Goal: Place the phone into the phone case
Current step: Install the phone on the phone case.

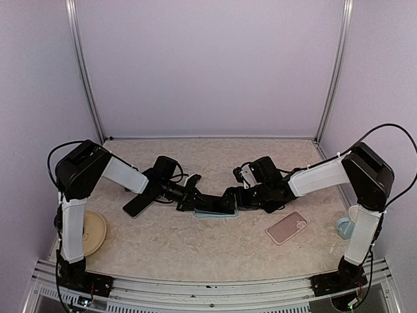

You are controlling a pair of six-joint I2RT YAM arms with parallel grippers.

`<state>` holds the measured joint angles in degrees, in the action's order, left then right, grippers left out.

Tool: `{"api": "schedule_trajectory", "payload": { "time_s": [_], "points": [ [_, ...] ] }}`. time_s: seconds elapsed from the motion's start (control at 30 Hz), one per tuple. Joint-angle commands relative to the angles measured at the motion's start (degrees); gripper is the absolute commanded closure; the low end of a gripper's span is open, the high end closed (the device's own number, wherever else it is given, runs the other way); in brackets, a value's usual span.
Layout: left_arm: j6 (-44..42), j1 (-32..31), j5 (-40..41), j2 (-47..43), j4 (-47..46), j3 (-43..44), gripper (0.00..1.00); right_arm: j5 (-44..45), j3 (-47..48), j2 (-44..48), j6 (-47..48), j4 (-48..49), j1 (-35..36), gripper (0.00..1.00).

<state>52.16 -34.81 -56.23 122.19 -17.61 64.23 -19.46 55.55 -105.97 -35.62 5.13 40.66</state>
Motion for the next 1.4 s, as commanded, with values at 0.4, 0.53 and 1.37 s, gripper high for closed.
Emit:
{"api": "schedule_trajectory", "payload": {
  "time_s": [0.4,0.53,1.37],
  "points": [
    [7.8,-0.3,-0.8,3.0,-6.6,-3.3,1.00,-0.3,2.2,-2.7,0.3,-1.2,1.9,0.00],
    [13.2,-0.5,-0.7,3.9,-11.6,-4.9,1.00,-0.5,2.0,-2.8,-0.3,-0.9,2.2,0.00],
    [26.0,-2.1,4.4,6.5,-30.6,-9.6,1.00,-1.9,2.9,-4.7,-2.6,-1.2,5.4,0.00]
  ]
}}
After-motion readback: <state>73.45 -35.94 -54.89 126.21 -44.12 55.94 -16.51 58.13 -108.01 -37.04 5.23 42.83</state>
